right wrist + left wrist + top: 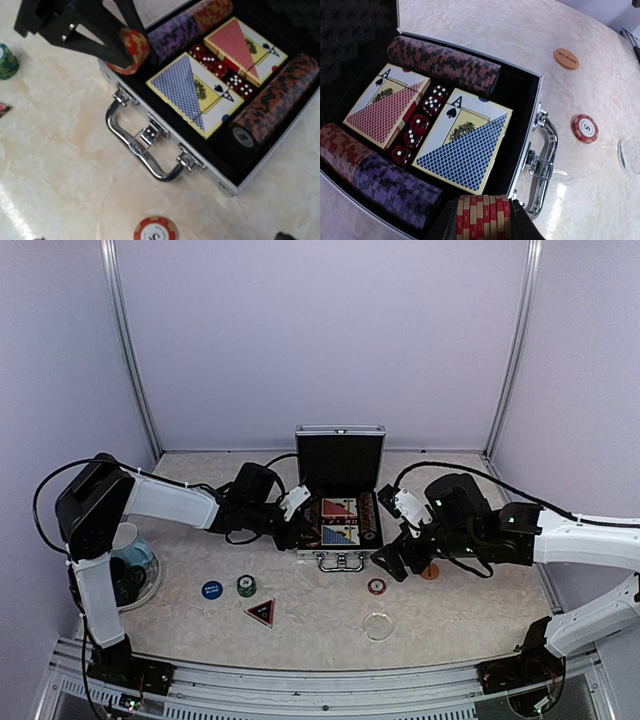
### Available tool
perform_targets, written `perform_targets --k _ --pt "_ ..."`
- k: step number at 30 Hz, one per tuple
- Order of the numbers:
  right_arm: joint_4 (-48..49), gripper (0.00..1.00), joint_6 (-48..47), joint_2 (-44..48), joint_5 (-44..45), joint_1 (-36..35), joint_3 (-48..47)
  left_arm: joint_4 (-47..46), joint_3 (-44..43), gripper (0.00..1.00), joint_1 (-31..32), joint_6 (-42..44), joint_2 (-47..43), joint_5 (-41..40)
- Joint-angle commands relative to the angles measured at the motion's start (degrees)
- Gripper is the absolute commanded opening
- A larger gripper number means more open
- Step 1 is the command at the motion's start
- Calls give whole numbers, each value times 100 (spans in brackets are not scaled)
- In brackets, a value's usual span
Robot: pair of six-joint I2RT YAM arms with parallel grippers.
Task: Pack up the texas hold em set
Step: Place the pile of poker chips in the slot.
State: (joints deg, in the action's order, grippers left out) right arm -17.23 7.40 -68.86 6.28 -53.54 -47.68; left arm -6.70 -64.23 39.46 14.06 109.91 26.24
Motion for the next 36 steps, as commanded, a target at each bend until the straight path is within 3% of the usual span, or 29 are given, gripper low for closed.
perform_targets --k 1,17,26,33,36 --pt "60 99 0 -155 52 45 -65 17 -222 0 -92 206 120 -27" --pt "203 99 -184 -426 95 44 -108 124 -513 15 -114 328 532 -460" --pt "156 99 -191 -444 110 45 -171 169 -405 45 -114 281 364 -847" --pt "73 99 -139 -413 59 45 -271 88 -293 58 -114 148 205 -1095" --pt "13 99 -111 -377 39 43 -303 -197 -73 70 -114 -32 36 -1129"
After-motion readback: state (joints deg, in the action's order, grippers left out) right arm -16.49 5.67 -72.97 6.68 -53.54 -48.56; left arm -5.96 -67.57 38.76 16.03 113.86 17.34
